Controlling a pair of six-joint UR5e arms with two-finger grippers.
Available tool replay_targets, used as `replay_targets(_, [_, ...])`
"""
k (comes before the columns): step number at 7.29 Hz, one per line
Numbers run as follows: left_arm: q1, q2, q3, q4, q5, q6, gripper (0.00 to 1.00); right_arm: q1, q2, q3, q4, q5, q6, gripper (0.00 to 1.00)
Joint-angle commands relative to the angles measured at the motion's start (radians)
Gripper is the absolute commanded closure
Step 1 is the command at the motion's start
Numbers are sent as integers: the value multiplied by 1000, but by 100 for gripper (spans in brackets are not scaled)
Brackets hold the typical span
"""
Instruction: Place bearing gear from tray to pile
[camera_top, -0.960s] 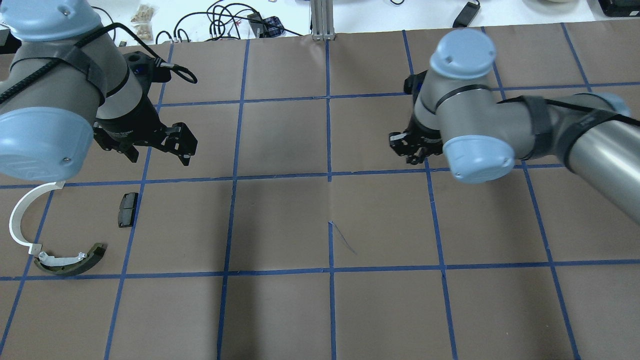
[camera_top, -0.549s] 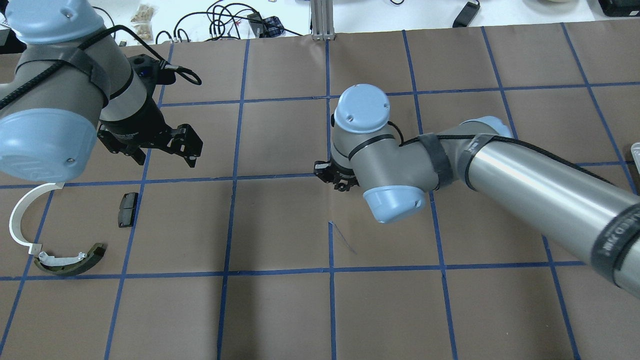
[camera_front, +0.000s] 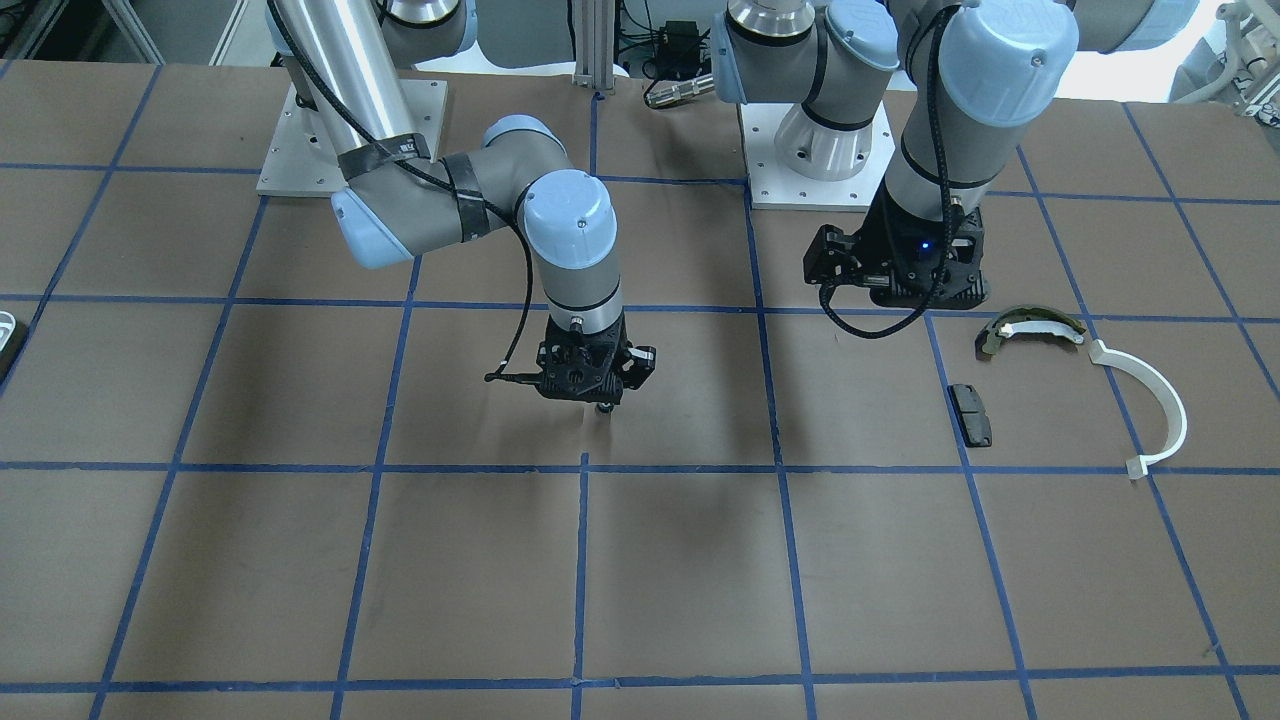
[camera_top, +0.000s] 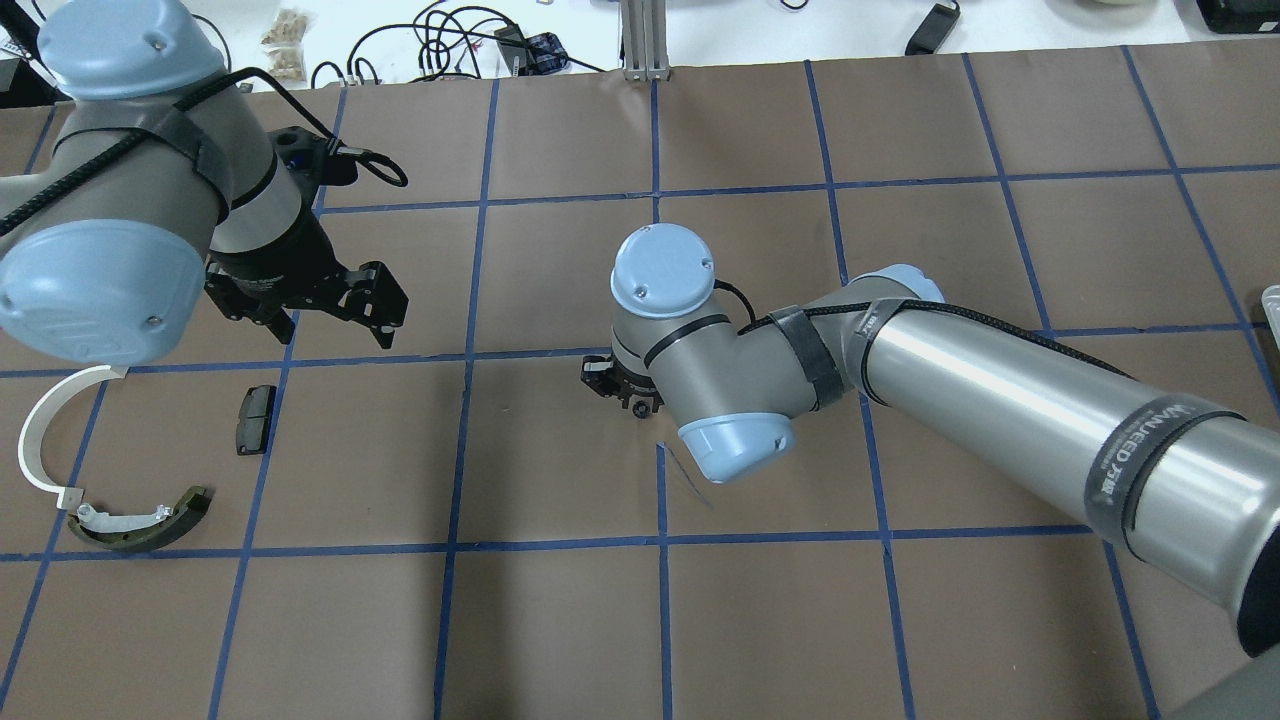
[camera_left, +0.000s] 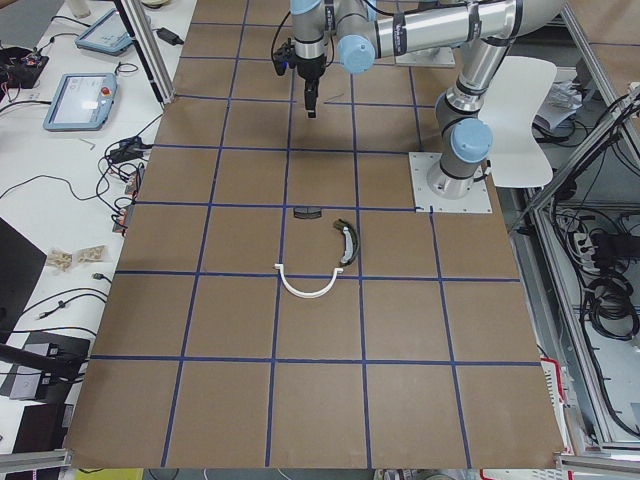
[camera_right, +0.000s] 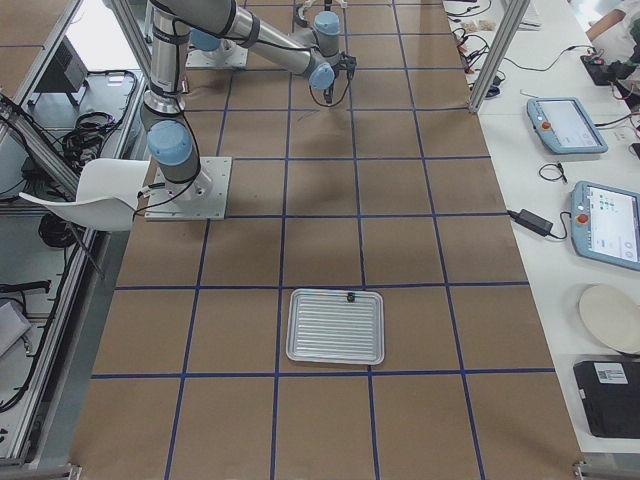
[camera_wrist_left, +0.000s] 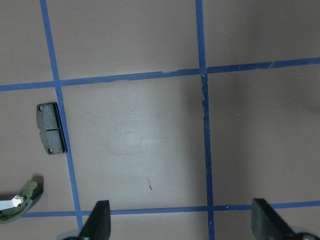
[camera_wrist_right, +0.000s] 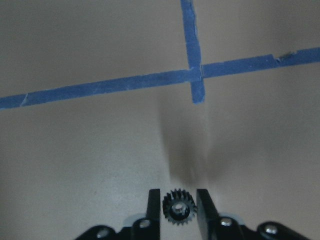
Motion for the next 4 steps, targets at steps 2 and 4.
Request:
replay_targets(2, [-7,-10,-54,13,-8,-12,0,-98,-12,-31,13,-9,-187,0])
replay_targets(4, [-86,-27,-74,45,-10,-102,0,-270,-104,-37,146,-12,-484,0])
